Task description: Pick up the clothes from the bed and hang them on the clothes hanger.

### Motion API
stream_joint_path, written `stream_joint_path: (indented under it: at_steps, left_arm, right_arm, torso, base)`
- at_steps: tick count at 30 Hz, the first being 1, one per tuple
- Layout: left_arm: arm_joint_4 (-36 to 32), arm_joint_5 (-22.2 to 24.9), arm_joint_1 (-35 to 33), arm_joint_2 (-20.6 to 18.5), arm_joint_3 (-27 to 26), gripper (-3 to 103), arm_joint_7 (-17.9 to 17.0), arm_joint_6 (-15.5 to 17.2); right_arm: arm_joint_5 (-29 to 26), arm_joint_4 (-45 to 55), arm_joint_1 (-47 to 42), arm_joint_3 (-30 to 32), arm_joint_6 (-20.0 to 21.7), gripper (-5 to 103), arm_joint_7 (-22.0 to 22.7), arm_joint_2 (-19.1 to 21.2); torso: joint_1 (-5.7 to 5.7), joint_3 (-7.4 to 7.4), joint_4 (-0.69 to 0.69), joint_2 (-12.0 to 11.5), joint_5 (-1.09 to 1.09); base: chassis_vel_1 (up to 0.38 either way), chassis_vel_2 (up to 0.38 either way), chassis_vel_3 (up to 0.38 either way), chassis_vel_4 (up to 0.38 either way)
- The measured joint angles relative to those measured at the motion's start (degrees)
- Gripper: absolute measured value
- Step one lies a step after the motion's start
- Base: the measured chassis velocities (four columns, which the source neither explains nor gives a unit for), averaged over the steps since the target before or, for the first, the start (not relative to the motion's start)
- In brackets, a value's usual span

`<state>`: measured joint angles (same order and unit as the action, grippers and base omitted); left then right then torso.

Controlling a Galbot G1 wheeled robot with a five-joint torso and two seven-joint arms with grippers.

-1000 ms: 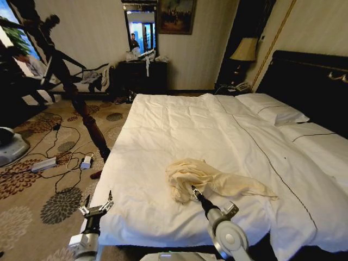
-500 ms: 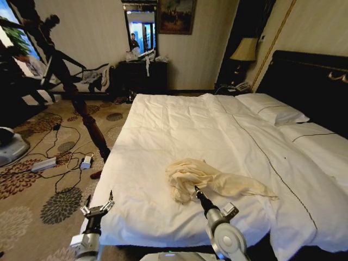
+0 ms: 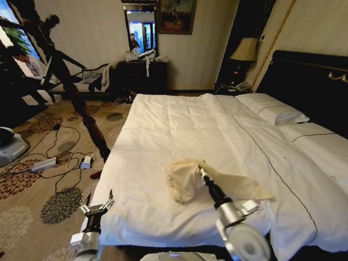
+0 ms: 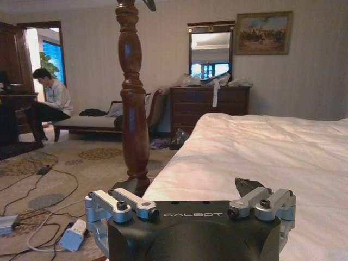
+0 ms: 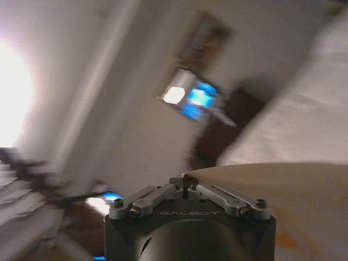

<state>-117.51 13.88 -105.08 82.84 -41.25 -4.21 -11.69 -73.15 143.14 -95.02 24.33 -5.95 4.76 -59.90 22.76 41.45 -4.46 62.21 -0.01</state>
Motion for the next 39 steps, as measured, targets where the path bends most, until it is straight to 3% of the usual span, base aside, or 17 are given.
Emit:
stream_joint_path:
  at_steps: [4, 8, 13, 16, 19, 23, 26, 34, 39]
  left_arm:
    - [0.7, 0.6, 0.8, -0.5, 0.6, 100, 1.2, -0.5]
    - [1.1, 2.0, 1.5, -1.1, 1.7, 100, 3.2, -1.2]
    - [2.2, 4.4, 3.2, -5.3, 7.9, 100, 12.0, -4.1]
    - [2.3, 4.9, 4.4, -7.0, 10.4, 100, 14.3, -4.0]
    - [3.6, 4.3, 8.4, -11.0, 17.7, 100, 20.5, -2.9]
    - [5.9, 1.6, 11.8, -13.0, 22.8, 100, 21.5, -2.9]
    - [9.3, -2.8, 16.5, -15.2, 30.5, 100, 21.6, -3.1]
    - [12.4, -6.5, 20.5, -16.5, 36.6, 100, 20.6, -2.9]
    - [15.5, -7.3, 25.3, -13.9, 39.2, 100, 17.7, -1.6]
  right_arm:
    - [-0.9, 0.6, 0.4, 1.4, -0.8, 0, -3.9, 3.0]
    - [-0.2, 0.6, 0.5, 1.4, -0.7, 0, -5.0, 3.7]
    - [2.3, 0.5, 1.2, -0.2, -0.7, 0, -9.0, 4.1]
    - [2.7, 0.4, 1.9, -0.7, -0.7, 0, -10.6, 4.5]
    - [2.9, -0.3, 3.3, -1.6, -1.5, 0, -13.9, 5.9]
    - [2.7, -2.4, 3.9, -1.7, -2.2, 0, -16.1, 7.3]
    - [2.2, -5.3, 5.4, -2.1, -2.4, 0, -16.8, 8.7]
    - [1.6, -6.8, 7.2, -2.5, -2.5, 0, -16.8, 9.2]
    - [1.0, -6.6, 8.0, -2.9, -2.5, 0, -17.0, 9.0]
  torso:
    - [0.0, 0.0, 0.0, 0.0, 0.02]
    - [0.0, 0.0, 0.0, 0.0, 0.02]
    - [0.0, 0.0, 0.0, 0.0, 0.01]
    - [0.01, 0.0, 0.0, 0.0, 0.02]
    - [0.0, 0.0, 0.0, 0.0, 0.01]
    - [0.0, 0.0, 0.0, 0.0, 0.01]
    - [0.01, 0.01, 0.0, 0.0, 0.01]
    - [0.0, 0.01, 0.01, 0.0, 0.02]
    - [0.0, 0.01, 0.0, 0.0, 0.02]
  base:
    - [0.0, 0.0, 0.0, 0.0]
    - [0.0, 0.0, 0.0, 0.0]
    - [0.0, 0.0, 0.0, 0.0]
    - [0.0, 0.0, 0.0, 0.0]
    - [0.0, 0.0, 0.0, 0.0]
    - [0.0, 0.0, 0.0, 0.0]
    - [0.0, 0.0, 0.0, 0.0]
    - [0.0, 0.0, 0.0, 0.0]
    - [0.0, 0.0, 0.0, 0.0]
